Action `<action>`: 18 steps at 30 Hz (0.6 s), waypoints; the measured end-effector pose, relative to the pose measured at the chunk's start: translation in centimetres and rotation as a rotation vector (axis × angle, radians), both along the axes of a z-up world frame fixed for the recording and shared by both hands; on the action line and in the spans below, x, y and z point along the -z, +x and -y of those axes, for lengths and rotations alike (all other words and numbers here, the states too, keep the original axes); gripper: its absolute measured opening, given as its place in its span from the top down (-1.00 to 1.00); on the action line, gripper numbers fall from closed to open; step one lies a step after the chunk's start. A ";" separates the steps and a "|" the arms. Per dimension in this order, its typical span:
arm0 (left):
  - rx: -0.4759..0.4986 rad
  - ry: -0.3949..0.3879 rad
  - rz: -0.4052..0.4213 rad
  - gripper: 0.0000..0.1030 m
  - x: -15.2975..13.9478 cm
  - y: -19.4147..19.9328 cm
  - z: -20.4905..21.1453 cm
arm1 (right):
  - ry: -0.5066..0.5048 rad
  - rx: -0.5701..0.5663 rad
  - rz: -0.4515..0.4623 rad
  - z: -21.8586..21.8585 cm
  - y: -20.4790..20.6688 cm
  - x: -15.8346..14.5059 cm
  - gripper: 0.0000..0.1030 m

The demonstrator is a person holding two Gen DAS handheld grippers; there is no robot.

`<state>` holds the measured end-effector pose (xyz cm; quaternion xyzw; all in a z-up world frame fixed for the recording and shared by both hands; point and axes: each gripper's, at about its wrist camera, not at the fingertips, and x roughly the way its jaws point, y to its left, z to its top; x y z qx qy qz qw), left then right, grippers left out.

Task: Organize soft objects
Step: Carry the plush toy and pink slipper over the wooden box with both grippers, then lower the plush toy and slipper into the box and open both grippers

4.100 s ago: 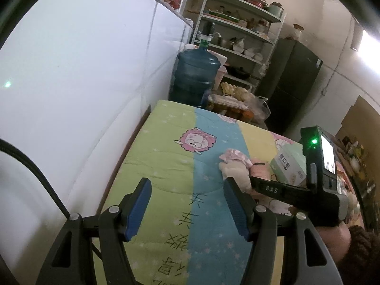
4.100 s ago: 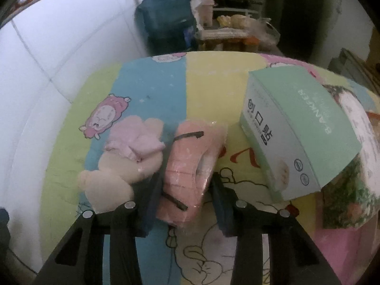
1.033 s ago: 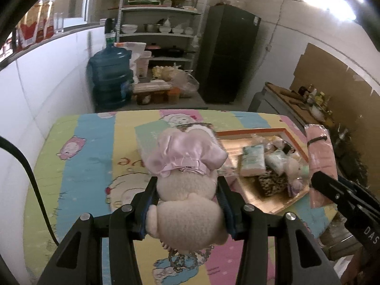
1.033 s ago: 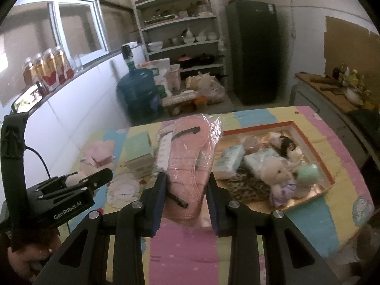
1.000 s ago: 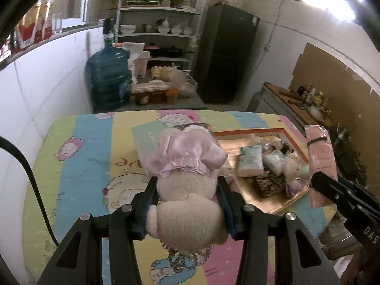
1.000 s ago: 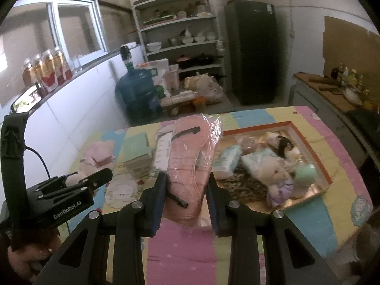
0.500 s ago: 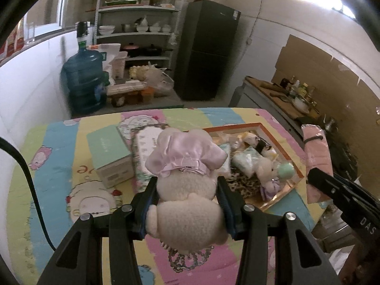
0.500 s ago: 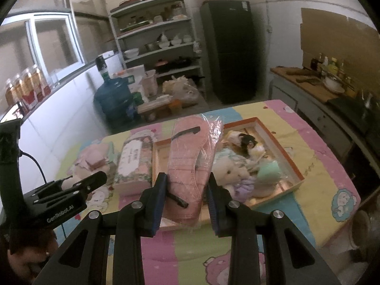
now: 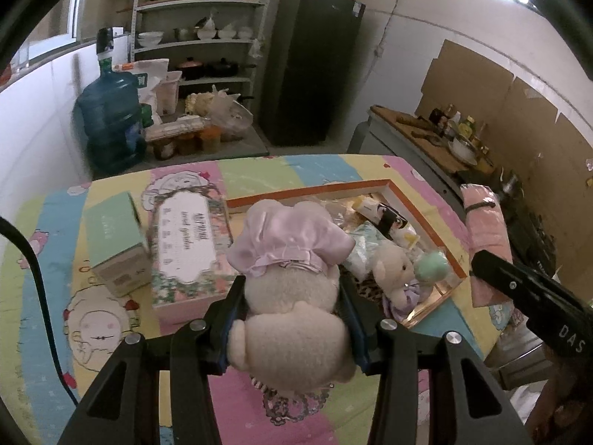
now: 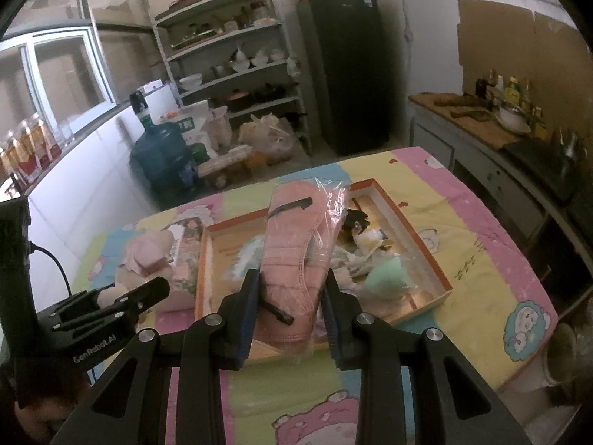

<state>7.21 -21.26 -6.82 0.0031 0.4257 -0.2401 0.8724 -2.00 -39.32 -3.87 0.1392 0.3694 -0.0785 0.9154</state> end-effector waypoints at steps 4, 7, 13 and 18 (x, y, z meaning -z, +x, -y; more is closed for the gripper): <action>0.006 0.008 -0.018 0.06 0.7 0.5 1.7 | 0.007 -0.001 -0.013 1.5 0.6 0.6 0.37; 0.010 0.012 -0.027 0.06 1.1 0.8 2.6 | 0.015 -0.002 -0.024 2.6 1.2 1.0 0.37; 0.005 0.019 -0.044 0.06 1.8 1.3 4.2 | 0.030 -0.020 -0.043 4.5 2.4 1.8 0.37; -0.009 0.028 -0.060 0.06 2.4 1.6 5.3 | 0.047 -0.039 -0.061 5.7 3.3 2.6 0.37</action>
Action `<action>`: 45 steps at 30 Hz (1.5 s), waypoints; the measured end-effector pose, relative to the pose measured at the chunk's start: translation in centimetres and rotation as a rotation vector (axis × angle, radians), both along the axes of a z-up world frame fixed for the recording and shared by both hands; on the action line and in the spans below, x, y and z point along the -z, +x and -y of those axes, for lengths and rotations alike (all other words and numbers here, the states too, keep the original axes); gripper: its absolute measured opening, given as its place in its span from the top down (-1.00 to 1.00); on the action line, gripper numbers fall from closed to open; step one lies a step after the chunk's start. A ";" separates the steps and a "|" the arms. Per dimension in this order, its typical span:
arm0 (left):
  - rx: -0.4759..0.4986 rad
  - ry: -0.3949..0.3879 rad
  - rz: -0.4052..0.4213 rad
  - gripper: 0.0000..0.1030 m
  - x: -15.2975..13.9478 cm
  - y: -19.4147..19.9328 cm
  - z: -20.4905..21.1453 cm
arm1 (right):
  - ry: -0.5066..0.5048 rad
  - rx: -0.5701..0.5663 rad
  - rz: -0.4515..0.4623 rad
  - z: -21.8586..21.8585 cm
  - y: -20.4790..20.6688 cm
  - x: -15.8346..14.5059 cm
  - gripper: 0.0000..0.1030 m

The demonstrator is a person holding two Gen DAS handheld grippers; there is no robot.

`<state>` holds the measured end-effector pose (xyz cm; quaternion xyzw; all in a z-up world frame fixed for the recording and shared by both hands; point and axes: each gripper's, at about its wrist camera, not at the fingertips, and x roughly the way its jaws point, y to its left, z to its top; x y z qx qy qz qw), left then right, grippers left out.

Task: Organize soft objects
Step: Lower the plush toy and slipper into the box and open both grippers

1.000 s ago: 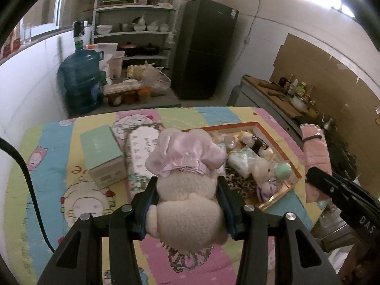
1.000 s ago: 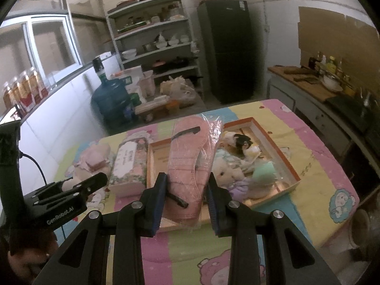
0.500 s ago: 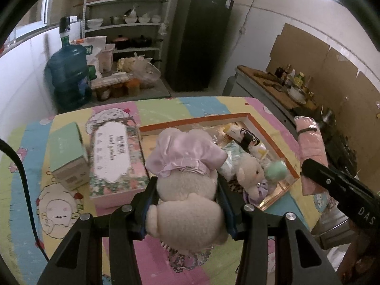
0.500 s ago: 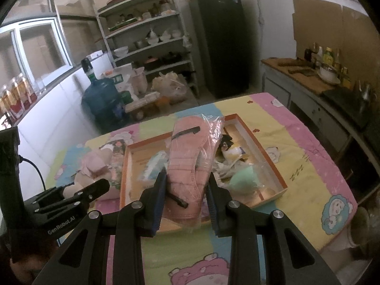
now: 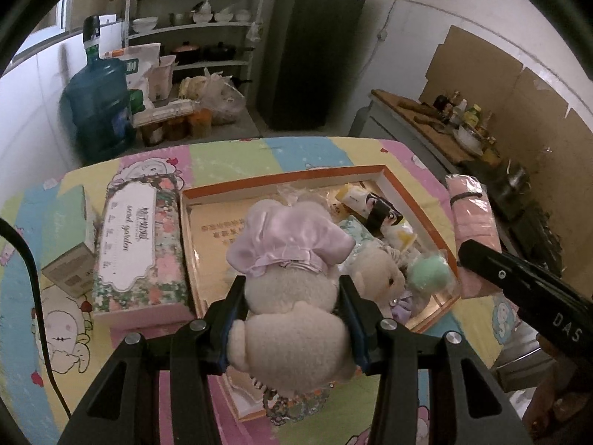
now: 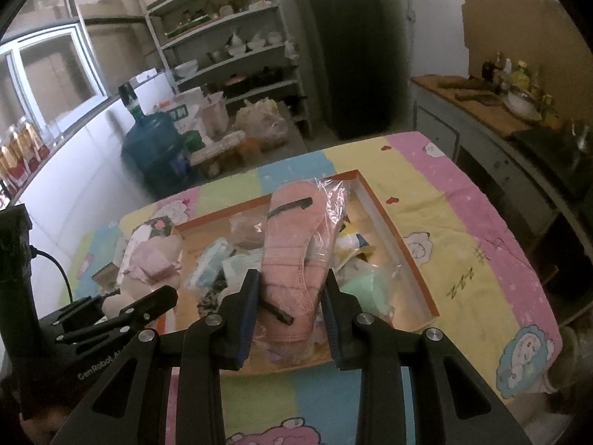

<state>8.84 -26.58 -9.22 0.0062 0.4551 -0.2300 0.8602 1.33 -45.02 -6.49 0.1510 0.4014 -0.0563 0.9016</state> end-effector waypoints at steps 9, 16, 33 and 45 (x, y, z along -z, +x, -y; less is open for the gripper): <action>-0.006 0.017 -0.025 0.06 1.3 0.1 1.7 | 0.027 -0.026 -0.034 1.4 1.3 1.4 0.37; -0.011 0.038 -0.040 0.06 2.4 -0.1 2.6 | 0.041 -0.043 -0.062 2.2 1.5 2.6 0.37; 0.003 0.058 -0.051 0.06 3.5 0.1 3.5 | 0.044 -0.065 -0.093 2.6 2.3 4.3 0.37; 0.008 0.065 -0.060 0.06 4.5 0.7 3.7 | 0.053 -0.092 -0.118 2.3 3.4 5.4 0.37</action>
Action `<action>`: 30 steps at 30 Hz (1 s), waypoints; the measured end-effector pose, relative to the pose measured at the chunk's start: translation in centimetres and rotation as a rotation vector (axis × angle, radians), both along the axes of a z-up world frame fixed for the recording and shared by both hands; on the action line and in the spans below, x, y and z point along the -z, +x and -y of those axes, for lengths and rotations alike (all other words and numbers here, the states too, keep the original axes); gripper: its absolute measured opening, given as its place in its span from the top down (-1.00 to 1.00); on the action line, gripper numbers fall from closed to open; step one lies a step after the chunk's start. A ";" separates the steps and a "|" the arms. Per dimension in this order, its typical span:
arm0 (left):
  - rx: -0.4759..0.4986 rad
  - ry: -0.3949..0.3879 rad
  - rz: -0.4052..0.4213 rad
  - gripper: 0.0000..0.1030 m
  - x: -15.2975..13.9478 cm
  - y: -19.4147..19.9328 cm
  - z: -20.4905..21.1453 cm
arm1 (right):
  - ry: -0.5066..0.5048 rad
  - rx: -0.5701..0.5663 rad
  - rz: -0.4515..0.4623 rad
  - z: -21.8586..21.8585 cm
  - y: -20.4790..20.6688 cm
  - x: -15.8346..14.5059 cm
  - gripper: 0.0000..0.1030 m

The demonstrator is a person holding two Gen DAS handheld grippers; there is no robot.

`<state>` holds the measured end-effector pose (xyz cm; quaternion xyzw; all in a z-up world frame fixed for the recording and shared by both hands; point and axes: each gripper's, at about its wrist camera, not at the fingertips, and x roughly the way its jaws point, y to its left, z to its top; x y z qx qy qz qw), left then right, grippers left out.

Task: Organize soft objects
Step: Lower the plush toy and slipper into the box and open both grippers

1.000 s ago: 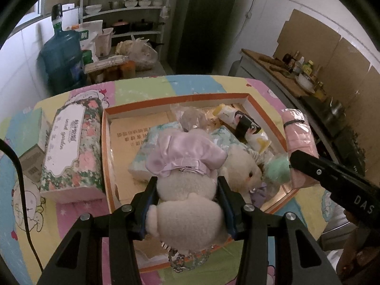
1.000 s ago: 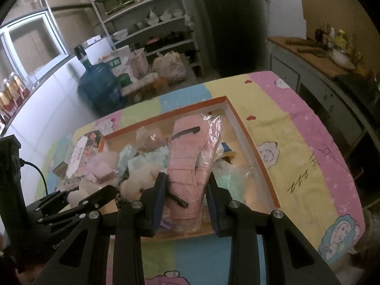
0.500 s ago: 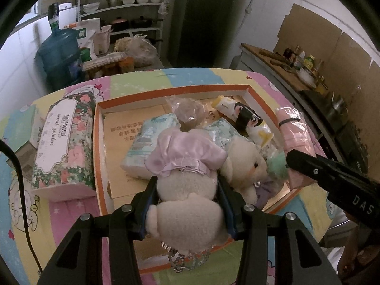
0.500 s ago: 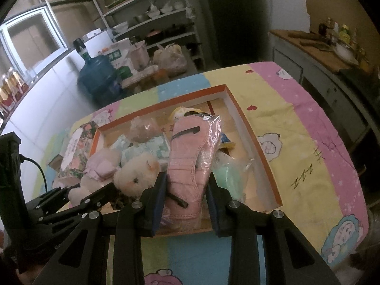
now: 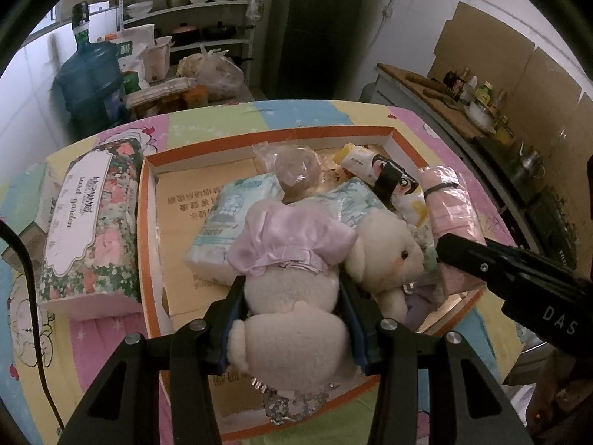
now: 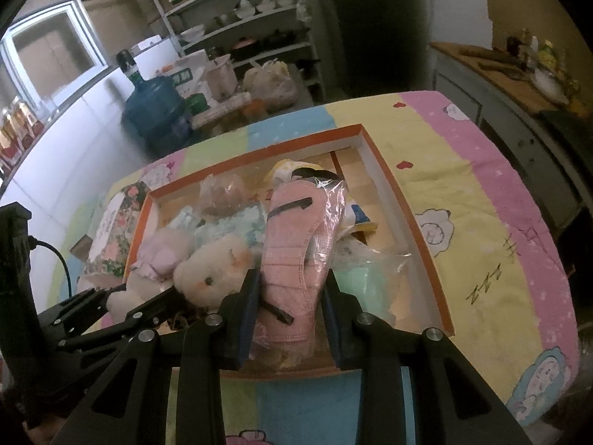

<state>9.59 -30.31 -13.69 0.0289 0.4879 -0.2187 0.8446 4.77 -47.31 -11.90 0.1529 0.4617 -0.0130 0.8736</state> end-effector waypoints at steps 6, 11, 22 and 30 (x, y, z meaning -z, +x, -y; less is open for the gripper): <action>0.007 0.003 -0.008 0.06 0.6 0.4 0.1 | 0.018 -0.007 -0.017 0.0 0.5 0.8 0.37; 0.015 -0.014 -0.021 0.04 0.8 0.8 0.0 | 0.036 -0.007 -0.035 0.0 0.8 1.4 0.37; 0.022 -0.051 -0.054 -0.02 1.1 1.3 -0.6 | 0.051 -0.009 -0.044 0.0 0.9 1.9 0.36; 0.032 -0.055 -0.047 -0.27 0.8 0.9 -0.5 | 0.068 -0.022 -0.037 -0.2 1.1 2.0 0.27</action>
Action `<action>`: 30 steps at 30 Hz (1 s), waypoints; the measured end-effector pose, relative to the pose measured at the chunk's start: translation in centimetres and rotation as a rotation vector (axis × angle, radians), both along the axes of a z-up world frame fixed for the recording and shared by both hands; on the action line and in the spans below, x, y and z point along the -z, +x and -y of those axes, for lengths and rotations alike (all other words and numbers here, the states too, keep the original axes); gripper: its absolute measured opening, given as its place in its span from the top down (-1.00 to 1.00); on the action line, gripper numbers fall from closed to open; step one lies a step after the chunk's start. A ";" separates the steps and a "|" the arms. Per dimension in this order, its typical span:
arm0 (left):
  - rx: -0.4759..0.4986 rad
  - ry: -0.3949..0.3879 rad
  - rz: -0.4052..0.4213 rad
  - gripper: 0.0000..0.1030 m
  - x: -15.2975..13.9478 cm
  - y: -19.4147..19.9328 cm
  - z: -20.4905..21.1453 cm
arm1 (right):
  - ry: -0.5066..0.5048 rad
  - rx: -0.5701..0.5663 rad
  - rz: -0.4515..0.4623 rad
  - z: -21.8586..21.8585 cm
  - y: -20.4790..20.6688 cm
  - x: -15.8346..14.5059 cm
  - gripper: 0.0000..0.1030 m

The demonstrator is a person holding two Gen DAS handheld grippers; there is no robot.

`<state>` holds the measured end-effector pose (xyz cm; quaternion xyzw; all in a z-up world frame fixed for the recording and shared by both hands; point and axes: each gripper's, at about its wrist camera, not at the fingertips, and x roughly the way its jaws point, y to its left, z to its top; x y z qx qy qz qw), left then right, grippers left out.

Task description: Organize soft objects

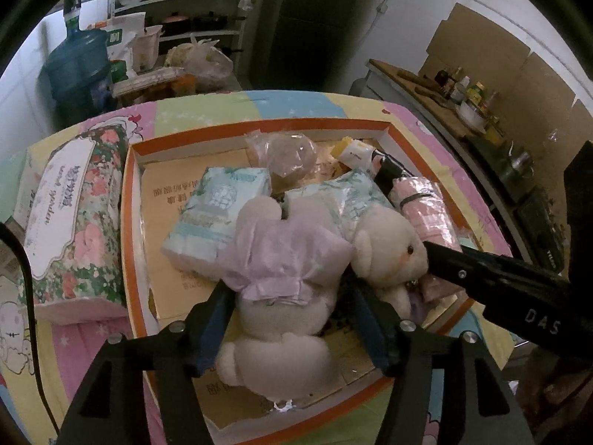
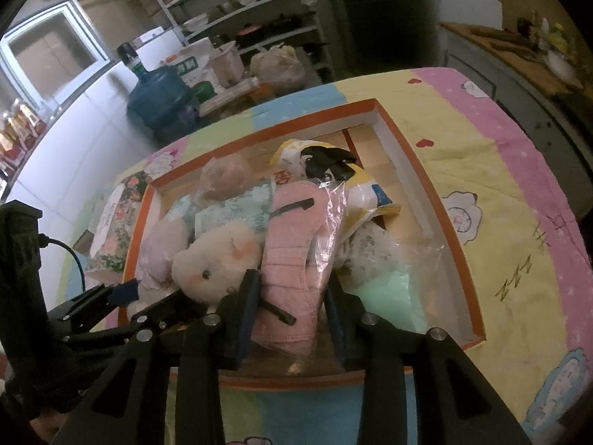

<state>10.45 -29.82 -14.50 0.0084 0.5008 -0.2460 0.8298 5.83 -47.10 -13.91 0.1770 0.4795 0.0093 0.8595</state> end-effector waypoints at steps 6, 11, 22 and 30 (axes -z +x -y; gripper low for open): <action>-0.014 -0.024 0.016 -0.42 -0.6 -0.2 -0.7 | -0.012 0.011 -0.006 0.0 0.0 -0.1 0.07; -0.017 -0.036 0.039 -0.42 -1.4 -0.5 -1.6 | -0.024 0.017 0.000 0.0 -0.3 -0.5 -0.10; -0.008 -0.096 0.097 -0.70 -3.7 -1.4 -3.4 | -0.039 0.047 0.029 -0.6 -1.4 -1.9 -0.23; -0.004 -0.120 0.145 -0.70 -5.7 -2.6 -5.2 | -0.055 0.075 0.056 -1.8 -2.7 -3.4 -0.23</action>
